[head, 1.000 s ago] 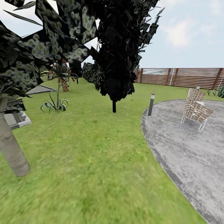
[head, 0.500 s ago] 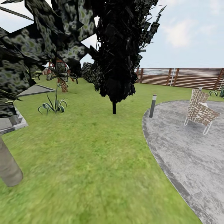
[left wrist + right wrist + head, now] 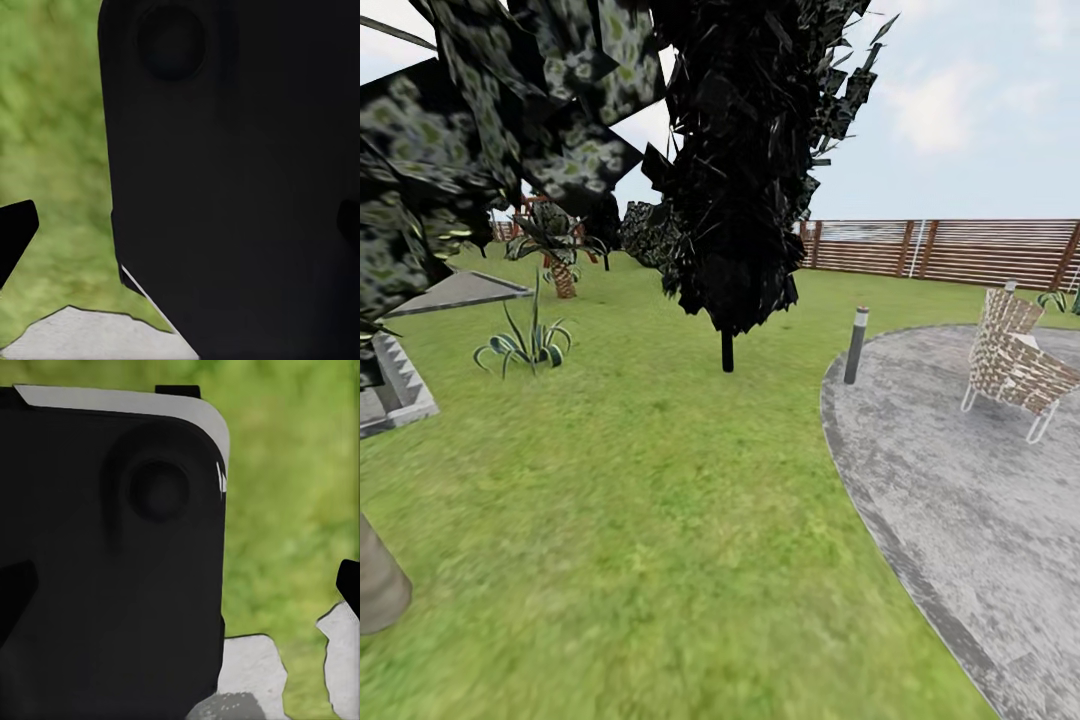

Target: Take the three Easter eggs out of the wicker basket on the lawn in the garden, then place them on the lawn next to a single tree (choose any tree) so that all three eggs are next to the same tree and none are left in the basket.

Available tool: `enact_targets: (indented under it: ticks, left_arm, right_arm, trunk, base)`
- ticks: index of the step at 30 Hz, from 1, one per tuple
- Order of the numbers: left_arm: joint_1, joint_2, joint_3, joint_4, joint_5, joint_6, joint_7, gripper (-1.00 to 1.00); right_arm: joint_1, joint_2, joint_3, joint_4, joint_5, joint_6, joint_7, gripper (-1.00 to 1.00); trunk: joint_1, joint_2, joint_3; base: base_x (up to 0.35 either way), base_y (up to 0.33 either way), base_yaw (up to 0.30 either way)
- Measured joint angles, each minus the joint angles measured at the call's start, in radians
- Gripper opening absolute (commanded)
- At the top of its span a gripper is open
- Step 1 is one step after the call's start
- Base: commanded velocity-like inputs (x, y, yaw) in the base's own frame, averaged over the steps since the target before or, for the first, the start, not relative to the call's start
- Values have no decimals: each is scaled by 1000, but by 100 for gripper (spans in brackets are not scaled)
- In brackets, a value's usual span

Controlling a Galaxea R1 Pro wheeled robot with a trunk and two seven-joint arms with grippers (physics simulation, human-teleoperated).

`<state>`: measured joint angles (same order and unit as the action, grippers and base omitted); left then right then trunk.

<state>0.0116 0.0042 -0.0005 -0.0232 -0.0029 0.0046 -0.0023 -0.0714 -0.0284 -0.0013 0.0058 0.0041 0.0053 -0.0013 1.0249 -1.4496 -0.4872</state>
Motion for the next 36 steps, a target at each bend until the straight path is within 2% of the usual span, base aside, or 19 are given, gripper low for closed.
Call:
enact_targets:
  ticks: [8, 36]
  left_arm:
    - [0, 0, 0, 0, -1, 0, 0, 100]
    - [0, 0, 0, -1, 0, 1, 1, 100]
  right_arm:
    - [0, -1, 0, 0, 0, -5, 0, 100]
    - [0, 1, 1, 0, 0, -8, 0, 100]
  trunk:
    - [0, 0, 0]
    - [-1, 0, 0]
  base:
    - [116, 0, 0]
    - [329, 0, 0]
